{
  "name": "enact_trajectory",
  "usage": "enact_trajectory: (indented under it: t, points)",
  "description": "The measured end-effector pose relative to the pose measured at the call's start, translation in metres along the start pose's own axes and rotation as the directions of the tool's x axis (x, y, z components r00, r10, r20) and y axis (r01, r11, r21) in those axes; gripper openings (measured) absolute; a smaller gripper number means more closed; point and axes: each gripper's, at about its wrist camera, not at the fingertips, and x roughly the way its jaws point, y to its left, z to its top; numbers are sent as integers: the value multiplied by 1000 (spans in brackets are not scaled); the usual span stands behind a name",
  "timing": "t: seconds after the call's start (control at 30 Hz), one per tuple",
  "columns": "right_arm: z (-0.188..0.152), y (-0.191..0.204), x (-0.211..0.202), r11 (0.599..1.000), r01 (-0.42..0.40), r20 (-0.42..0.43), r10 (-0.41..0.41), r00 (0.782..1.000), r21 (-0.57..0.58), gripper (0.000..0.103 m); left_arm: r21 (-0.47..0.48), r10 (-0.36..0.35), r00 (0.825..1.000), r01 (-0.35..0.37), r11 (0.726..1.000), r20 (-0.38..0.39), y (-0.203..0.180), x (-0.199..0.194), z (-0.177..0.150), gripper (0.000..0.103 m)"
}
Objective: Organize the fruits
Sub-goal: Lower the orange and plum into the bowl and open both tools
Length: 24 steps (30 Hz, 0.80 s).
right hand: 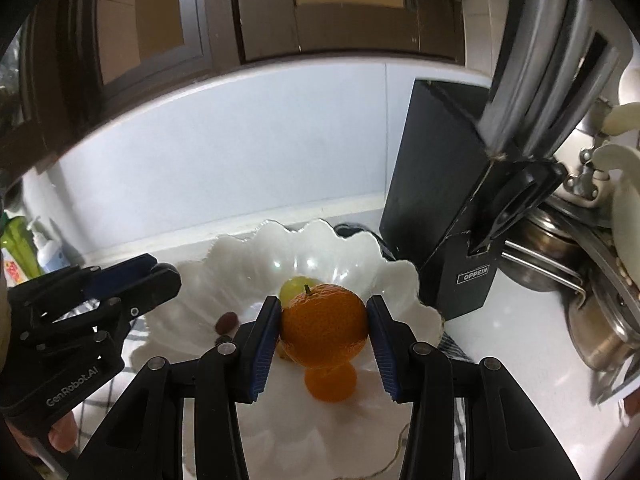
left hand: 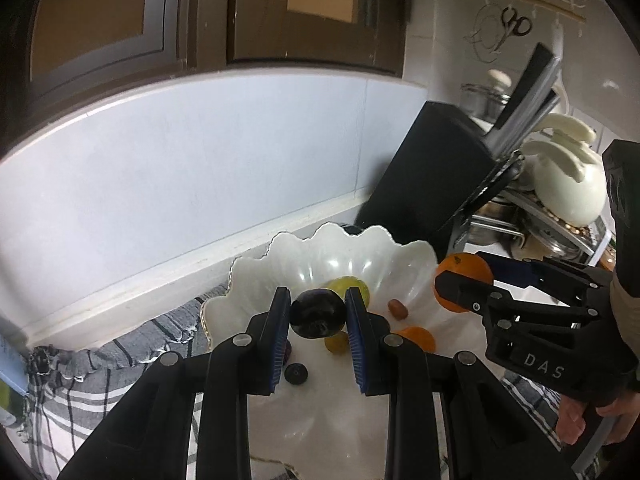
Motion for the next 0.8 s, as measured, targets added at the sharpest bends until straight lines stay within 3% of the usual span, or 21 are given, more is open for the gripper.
enact_trajectory:
  t: [0.4,0.47,0.5,0.53,0.57,0.8]
  points:
    - [-1,-10,44,1000,23,-107,-23,994,-2,46,-18,-7,994,5,1000,-106,7,41,-5,30]
    - [-2,-11,48,999,36,-122,-36,992,0,48,-15,-4,993,2,1000,-120,6,44,-6,38]
    - [-2,-13,49,999,40,-127,-39,991,4,52,-17,5,993,-7,1000,-118,7,43,-7,53]
    - [-3,-14,49,999,40,-125,-39,991,9,60,-20,17,994,-20,1000,-112,7,41,-7,59]
    - [-2,-15,48,999,41,-120,-39,992,13,66,-22,23,994,-25,999,-107,6,39,-7,59]
    - [-1,-12,21,998,60,-77,-58,995,27,66,-52,105,990,-110,993,-98,11,10,-10,71]
